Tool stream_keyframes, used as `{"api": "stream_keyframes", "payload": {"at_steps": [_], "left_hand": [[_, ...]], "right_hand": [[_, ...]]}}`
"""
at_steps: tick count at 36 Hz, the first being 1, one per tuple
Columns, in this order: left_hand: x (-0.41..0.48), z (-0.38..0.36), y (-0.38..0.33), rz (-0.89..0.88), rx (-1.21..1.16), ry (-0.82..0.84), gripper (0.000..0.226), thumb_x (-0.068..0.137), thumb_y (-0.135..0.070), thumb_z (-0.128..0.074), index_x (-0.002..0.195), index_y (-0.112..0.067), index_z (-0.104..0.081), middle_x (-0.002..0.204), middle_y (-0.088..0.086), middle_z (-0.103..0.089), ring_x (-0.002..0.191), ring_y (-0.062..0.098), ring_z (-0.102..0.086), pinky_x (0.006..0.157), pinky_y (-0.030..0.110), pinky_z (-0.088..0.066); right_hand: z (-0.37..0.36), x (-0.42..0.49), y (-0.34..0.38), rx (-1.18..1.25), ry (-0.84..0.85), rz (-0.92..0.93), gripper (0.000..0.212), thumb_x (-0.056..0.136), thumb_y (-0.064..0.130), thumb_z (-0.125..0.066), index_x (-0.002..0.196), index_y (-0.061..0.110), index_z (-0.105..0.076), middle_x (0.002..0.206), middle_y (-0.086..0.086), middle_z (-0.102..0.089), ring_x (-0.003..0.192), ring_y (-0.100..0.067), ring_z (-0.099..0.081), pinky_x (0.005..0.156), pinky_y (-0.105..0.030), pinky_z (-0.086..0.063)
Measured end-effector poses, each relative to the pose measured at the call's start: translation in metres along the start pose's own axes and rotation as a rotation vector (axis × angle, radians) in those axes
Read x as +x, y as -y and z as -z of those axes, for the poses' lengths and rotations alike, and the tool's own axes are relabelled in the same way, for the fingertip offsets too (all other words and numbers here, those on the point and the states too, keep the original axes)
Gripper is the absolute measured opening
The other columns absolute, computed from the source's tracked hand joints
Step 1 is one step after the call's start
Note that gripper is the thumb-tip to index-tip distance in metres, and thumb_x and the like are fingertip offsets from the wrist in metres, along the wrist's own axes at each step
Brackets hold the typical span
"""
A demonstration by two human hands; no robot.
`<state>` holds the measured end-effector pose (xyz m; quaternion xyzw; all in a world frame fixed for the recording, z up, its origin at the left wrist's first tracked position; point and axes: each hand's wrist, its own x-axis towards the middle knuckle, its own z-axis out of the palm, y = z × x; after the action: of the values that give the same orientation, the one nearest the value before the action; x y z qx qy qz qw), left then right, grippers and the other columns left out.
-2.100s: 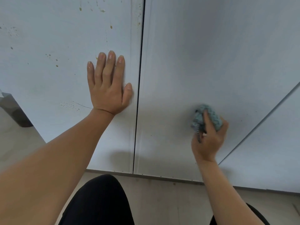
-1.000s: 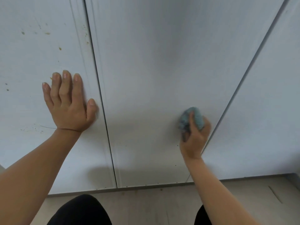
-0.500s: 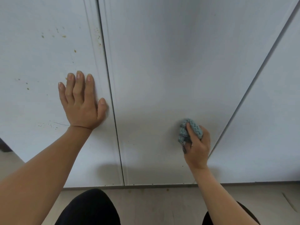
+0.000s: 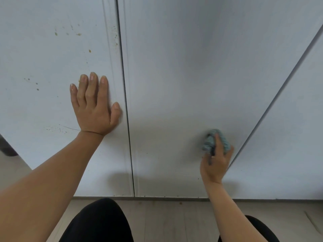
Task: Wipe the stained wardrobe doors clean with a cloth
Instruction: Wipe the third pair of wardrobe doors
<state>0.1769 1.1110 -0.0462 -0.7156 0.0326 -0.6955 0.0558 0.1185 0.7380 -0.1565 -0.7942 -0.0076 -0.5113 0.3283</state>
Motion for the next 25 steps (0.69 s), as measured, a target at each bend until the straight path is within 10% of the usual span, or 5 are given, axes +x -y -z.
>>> {"api": "stream_keyframes", "payload": {"at_steps": [4,10,12,19,25], "left_hand": [[-0.001,-0.001,-0.001,0.003,0.001,-0.001,0.070,0.097,-0.036,-0.041,0.160,-0.006,-0.037,0.159,0.021,-0.040,0.151,0.040,-0.030,0.127,0.055,-0.019],[0.000,0.000,-0.001,0.004,-0.004,-0.002,0.069,0.097,-0.035,-0.042,0.160,-0.006,-0.038,0.157,0.021,-0.042,0.149,0.041,-0.032,0.127,0.054,-0.018],[0.001,0.000,0.000,0.002,-0.008,-0.002,0.070,0.097,-0.036,-0.042,0.160,-0.007,-0.037,0.158,0.020,-0.041,0.149,0.041,-0.032,0.127,0.055,-0.019],[0.002,0.000,-0.002,0.008,-0.028,0.004,0.071,0.097,-0.035,-0.043,0.162,-0.010,-0.033,0.158,0.019,-0.040,0.149,0.041,-0.031,0.126,0.056,-0.019],[0.002,-0.001,0.000,-0.006,-0.028,0.017,0.072,0.096,-0.036,-0.043,0.162,-0.009,-0.033,0.158,0.020,-0.041,0.147,0.043,-0.034,0.123,0.060,-0.025]], "right_hand": [[0.003,0.006,0.003,0.026,-0.062,-0.331,0.059,0.084,-0.005,-0.047,0.143,0.005,-0.051,0.128,-0.032,-0.043,0.114,-0.045,-0.050,0.106,-0.049,-0.046],[-0.040,-0.026,0.077,0.056,0.168,-0.042,0.049,0.108,0.034,-0.034,0.146,0.006,-0.047,0.138,0.000,-0.044,0.121,-0.014,-0.047,0.109,-0.037,-0.042],[-0.038,-0.031,0.078,0.061,0.223,0.163,0.050,0.108,0.036,-0.032,0.143,0.004,-0.047,0.133,-0.011,-0.042,0.118,-0.030,-0.046,0.104,-0.040,-0.043],[-0.034,-0.030,0.036,-0.146,0.029,-0.027,0.056,0.098,0.022,-0.046,0.146,-0.007,-0.041,0.134,-0.021,-0.035,0.116,-0.040,-0.037,0.097,-0.051,-0.041],[-0.091,-0.065,0.100,-0.044,0.190,0.336,0.054,0.091,0.005,-0.058,0.143,0.001,-0.044,0.131,-0.022,-0.044,0.111,-0.040,-0.050,0.094,-0.051,-0.049]]}}
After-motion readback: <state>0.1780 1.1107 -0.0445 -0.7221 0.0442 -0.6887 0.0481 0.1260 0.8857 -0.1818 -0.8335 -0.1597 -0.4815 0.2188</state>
